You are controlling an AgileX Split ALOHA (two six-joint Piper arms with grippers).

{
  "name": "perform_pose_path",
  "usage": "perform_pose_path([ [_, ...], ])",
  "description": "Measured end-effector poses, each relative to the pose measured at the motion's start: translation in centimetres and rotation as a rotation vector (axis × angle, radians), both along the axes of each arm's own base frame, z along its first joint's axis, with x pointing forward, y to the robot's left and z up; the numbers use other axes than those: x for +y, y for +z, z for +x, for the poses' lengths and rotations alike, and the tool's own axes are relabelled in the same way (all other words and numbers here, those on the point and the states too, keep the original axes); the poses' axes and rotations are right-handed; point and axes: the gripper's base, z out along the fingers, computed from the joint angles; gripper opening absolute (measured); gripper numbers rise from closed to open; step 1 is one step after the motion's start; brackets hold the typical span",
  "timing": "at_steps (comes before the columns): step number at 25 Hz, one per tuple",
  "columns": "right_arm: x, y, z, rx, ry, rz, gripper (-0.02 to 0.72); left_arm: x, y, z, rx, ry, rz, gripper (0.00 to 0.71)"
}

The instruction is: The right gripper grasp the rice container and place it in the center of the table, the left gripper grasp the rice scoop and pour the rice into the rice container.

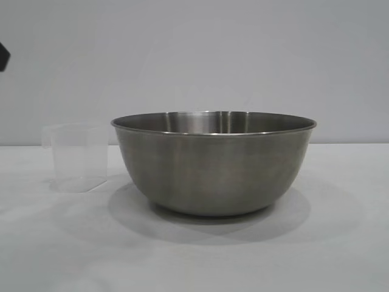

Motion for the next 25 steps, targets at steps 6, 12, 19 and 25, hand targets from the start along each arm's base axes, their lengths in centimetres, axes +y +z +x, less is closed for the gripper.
perform_pose_path([
  [6,0.0,0.0,0.0,0.000,0.000,0.000,0.550,0.8,3.6,-2.9,0.143,-0.015,0.045,0.363],
  [12,0.0,0.0,0.0,0.000,0.000,0.000,0.550,2.1,4.3,-7.6,0.264,-0.037,0.068,0.363],
  [19,0.0,0.0,0.0,0.000,0.000,0.000,0.550,4.0,5.3,-13.4,0.176,-0.052,0.049,0.363],
  [25,0.0,0.0,0.0,0.000,0.000,0.000,0.550,5.4,3.8,-17.0,0.051,-0.043,0.036,0.363],
])
